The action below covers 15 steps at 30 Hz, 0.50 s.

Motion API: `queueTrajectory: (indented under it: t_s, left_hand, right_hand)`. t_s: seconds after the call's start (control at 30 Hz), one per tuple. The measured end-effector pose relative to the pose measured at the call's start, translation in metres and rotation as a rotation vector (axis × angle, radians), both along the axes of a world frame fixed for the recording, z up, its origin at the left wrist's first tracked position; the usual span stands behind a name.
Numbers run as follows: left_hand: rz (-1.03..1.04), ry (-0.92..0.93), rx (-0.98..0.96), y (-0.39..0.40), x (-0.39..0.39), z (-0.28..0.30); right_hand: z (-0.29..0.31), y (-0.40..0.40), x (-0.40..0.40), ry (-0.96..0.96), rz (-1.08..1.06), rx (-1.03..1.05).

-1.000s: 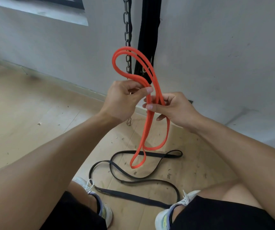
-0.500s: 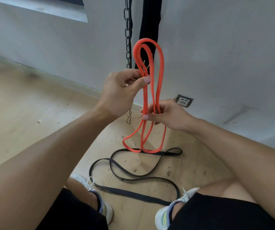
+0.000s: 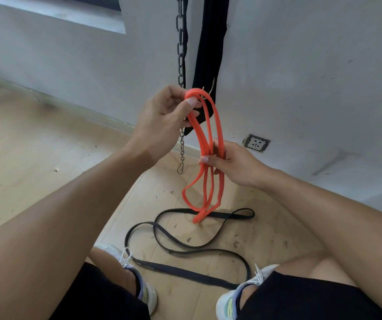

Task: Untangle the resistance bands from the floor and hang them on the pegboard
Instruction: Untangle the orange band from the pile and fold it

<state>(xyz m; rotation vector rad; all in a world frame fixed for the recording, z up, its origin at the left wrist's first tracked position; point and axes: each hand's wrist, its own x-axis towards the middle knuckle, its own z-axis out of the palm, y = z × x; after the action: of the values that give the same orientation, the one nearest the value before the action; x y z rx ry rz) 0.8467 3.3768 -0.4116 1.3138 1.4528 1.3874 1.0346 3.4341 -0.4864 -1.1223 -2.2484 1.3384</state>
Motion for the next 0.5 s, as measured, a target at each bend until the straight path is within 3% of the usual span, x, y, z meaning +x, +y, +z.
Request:
queueTrajectory:
  t_s: [0.37, 0.5]
  left_hand:
    - [-0.008, -0.186, -0.046, 0.003, -0.006, 0.004]
    - [-0.025, -0.358, -0.091, 0.003, -0.014, 0.013]
  right_hand:
    - [0.006, -0.002, 0.003, 0.111, -0.114, -0.023]
    - [0.010, 0.002, 0.004, 0.101, -0.172, 0.020]
